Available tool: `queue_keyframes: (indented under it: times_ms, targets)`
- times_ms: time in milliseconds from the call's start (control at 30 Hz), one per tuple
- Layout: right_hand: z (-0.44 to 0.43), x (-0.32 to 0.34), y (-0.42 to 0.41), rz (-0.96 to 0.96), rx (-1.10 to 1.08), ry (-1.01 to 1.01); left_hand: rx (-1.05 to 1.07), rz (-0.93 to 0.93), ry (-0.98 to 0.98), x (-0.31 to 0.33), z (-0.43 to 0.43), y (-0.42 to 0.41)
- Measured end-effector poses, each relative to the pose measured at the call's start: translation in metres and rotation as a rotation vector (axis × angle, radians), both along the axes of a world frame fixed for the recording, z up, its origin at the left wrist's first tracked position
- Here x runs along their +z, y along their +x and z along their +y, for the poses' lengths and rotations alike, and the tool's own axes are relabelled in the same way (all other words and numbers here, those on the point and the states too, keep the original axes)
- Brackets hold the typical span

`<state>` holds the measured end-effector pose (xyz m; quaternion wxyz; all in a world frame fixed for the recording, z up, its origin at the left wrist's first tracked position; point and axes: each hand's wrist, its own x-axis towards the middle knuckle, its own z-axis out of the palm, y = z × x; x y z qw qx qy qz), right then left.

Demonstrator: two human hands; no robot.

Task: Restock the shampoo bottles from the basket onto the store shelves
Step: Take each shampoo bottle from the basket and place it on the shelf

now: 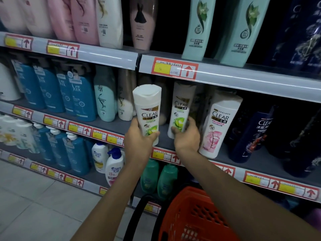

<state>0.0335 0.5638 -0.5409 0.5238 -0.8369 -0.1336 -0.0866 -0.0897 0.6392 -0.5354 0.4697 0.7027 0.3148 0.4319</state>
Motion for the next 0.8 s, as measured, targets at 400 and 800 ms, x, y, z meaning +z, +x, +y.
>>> queue_keyframes:
  times_ms: [400,800]
  targets:
    - [0.025,-0.001,-0.012,0.040,0.280,0.034,-0.037,0.010,0.056,0.001,0.008,0.005]
    - [-0.053,0.007,-0.023,0.078,0.645,0.105,-0.453,0.130,0.023,0.011,0.000,0.009]
